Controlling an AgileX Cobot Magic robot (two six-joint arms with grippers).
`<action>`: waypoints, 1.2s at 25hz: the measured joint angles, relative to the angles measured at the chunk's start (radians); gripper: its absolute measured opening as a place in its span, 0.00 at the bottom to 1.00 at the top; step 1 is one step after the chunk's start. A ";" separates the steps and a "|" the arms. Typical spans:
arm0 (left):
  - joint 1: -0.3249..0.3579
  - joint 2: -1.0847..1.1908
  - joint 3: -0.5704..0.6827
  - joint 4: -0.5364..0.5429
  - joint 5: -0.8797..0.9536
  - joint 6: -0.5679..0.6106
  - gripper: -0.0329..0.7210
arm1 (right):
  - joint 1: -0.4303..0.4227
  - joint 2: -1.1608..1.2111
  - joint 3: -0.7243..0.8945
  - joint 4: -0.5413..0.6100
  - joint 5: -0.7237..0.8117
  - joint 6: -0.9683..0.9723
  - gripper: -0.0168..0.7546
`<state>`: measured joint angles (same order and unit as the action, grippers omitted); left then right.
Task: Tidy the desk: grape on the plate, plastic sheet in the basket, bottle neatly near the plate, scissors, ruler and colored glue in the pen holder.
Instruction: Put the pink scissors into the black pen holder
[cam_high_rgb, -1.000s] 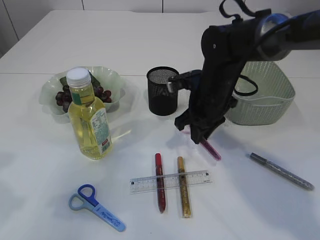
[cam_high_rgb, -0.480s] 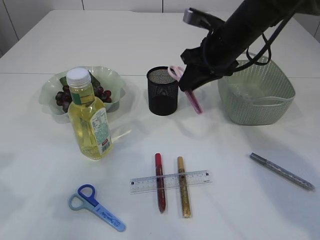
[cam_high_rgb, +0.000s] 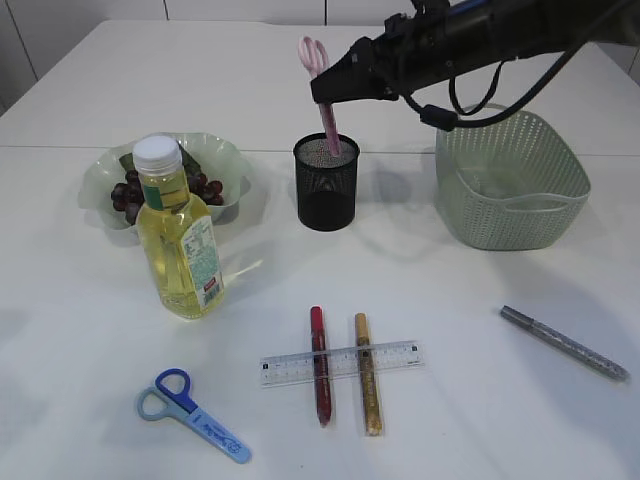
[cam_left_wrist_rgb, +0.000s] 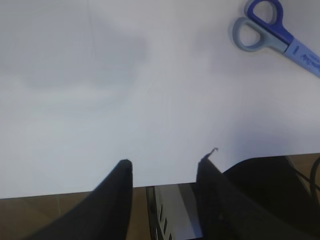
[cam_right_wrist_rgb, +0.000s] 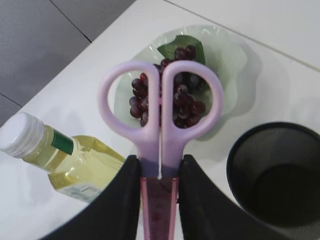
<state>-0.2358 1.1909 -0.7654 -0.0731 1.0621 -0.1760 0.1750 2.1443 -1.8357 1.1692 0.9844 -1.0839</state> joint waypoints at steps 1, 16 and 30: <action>0.000 0.000 0.000 -0.002 0.005 0.000 0.45 | 0.000 0.021 -0.003 0.038 -0.004 -0.061 0.28; 0.000 0.000 0.000 -0.002 0.052 0.000 0.45 | 0.000 0.176 -0.017 0.439 -0.135 -0.648 0.28; 0.000 -0.002 0.000 -0.002 0.055 0.000 0.45 | 0.000 0.232 -0.019 0.483 -0.167 -0.736 0.39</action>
<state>-0.2358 1.1894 -0.7654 -0.0753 1.1173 -0.1760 0.1750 2.3761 -1.8547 1.6523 0.8178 -1.8195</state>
